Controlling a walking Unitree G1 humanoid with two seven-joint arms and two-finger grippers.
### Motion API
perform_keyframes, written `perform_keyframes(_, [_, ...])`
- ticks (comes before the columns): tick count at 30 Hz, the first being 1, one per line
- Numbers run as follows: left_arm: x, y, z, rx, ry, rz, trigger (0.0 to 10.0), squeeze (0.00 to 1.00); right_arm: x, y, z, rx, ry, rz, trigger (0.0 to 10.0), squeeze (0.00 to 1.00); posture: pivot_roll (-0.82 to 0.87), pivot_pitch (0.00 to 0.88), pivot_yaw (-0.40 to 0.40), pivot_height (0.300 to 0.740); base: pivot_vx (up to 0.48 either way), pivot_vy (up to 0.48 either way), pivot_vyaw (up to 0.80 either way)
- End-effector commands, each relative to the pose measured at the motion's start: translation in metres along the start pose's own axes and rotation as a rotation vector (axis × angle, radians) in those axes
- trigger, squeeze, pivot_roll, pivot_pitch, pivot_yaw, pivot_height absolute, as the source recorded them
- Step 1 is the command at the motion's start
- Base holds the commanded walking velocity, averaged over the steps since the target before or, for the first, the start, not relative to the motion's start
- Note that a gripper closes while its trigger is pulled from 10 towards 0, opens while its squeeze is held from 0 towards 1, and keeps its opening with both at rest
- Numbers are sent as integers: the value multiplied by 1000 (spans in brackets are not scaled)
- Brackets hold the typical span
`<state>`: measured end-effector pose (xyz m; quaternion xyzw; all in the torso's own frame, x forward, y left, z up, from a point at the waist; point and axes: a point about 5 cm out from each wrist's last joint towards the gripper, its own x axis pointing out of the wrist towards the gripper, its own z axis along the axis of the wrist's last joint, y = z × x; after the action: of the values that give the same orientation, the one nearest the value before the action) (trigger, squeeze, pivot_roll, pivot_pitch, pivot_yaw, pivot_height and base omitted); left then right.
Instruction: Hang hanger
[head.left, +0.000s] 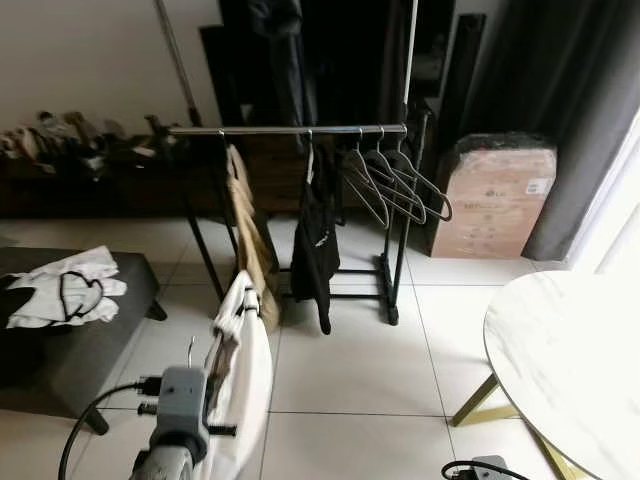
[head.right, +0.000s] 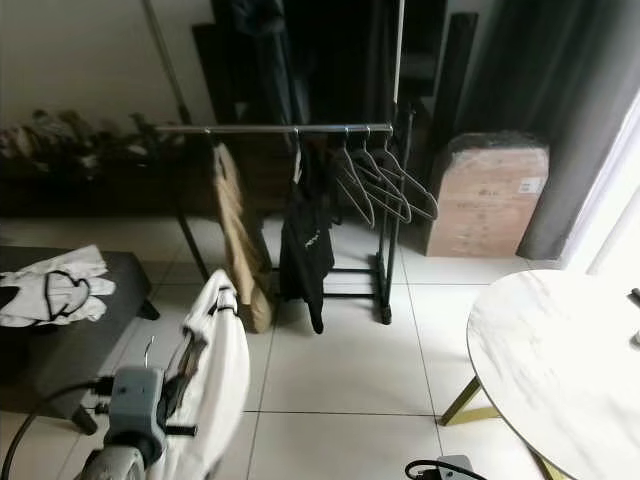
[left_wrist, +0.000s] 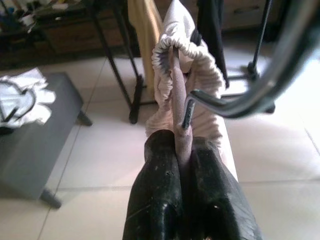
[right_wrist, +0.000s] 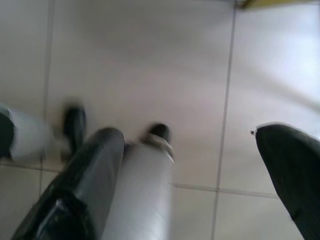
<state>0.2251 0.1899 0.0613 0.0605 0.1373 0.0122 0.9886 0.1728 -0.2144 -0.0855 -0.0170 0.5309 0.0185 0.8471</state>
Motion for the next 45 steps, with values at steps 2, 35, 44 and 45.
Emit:
perform_keyframes(2, [4, 2, 10, 54, -23, -19, 10000, 0, 1, 3, 4, 9, -14, 11, 10000, 0, 43, 3, -7, 740, -289, 0, 241])
perform_keyframes(35, [54, -80, 35, 721, 143, -789, 10000, 0, -31, 34, 147, -363, -435, 330, 10000, 0, -73, 0, 27, 740, -8, 0, 0])
perform_keyframes(44, [54, -77, 33, 824, 115, -972, 10000, 0, -46, 34, 148, -585, -408, 402, 10000, 0, -96, 3, 66, 740, 0, 0, 0])
perform_keyframes(45, [54, -77, 33, 824, 115, -972, 10000, 0, -46, 34, 148, -585, -408, 402, 10000, 0, -96, 3, 66, 740, 0, 0, 0])
